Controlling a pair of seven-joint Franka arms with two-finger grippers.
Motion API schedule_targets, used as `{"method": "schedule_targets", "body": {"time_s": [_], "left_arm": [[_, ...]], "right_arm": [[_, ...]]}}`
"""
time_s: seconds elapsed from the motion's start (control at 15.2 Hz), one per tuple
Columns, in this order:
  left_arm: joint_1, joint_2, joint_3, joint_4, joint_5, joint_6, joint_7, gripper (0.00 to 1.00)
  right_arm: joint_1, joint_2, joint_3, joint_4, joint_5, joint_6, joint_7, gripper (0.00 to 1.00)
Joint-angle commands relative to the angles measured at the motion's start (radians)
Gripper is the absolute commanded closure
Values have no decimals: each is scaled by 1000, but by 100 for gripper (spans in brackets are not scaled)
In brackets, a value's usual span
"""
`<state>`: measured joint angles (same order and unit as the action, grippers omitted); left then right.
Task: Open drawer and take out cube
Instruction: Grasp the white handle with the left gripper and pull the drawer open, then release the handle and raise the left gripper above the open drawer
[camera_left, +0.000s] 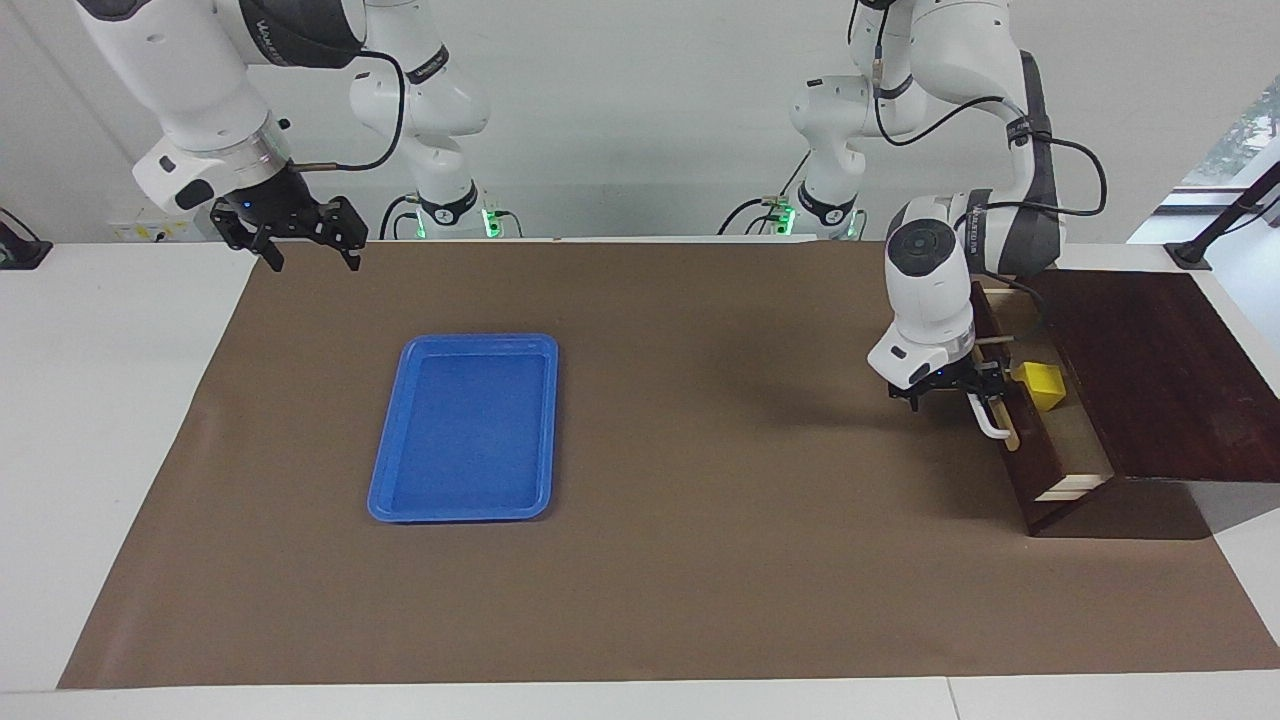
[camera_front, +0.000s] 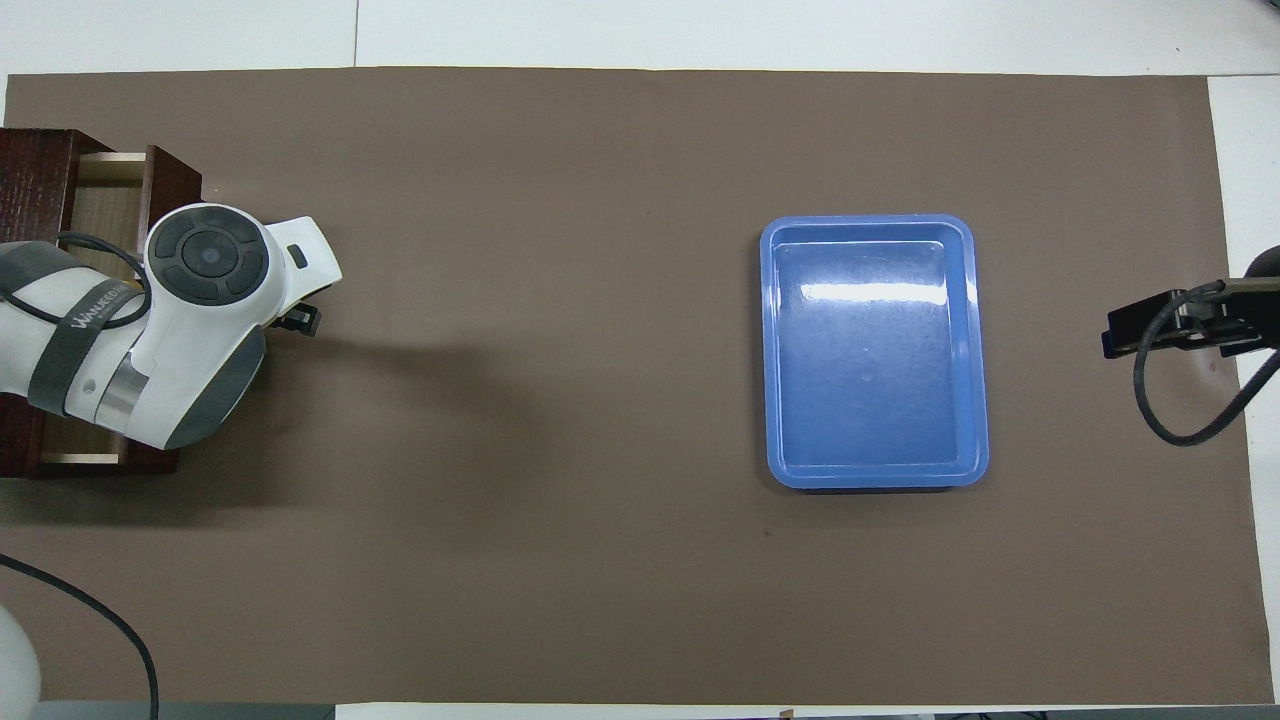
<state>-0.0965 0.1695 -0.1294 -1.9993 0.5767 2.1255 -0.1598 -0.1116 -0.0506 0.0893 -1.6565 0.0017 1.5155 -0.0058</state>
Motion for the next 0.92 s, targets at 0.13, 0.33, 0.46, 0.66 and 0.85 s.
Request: {"method": "schedule_targets", "body": {"time_s": [0.13, 0.33, 0.46, 0.66, 0.85], "left_arm": [[-74, 10, -1, -9, -46, 18, -15, 0], [-88, 10, -1, -9, -46, 16, -15, 0], [-88, 10, -1, -6, -46, 7, -15, 0], [-86, 13, -1, 42, -46, -31, -11, 0], [-85, 22, -3, 138, -60, -122, 0, 0]], "right_arm": [[-19, -11, 13, -14, 9, 0, 9, 0], [-20, -11, 13, -14, 9, 0, 7, 0], [-20, -11, 12, -14, 9, 0, 9, 0], [-20, -11, 13, -14, 9, 0, 4, 0], [-20, -11, 12, -14, 7, 0, 4, 0]]}}
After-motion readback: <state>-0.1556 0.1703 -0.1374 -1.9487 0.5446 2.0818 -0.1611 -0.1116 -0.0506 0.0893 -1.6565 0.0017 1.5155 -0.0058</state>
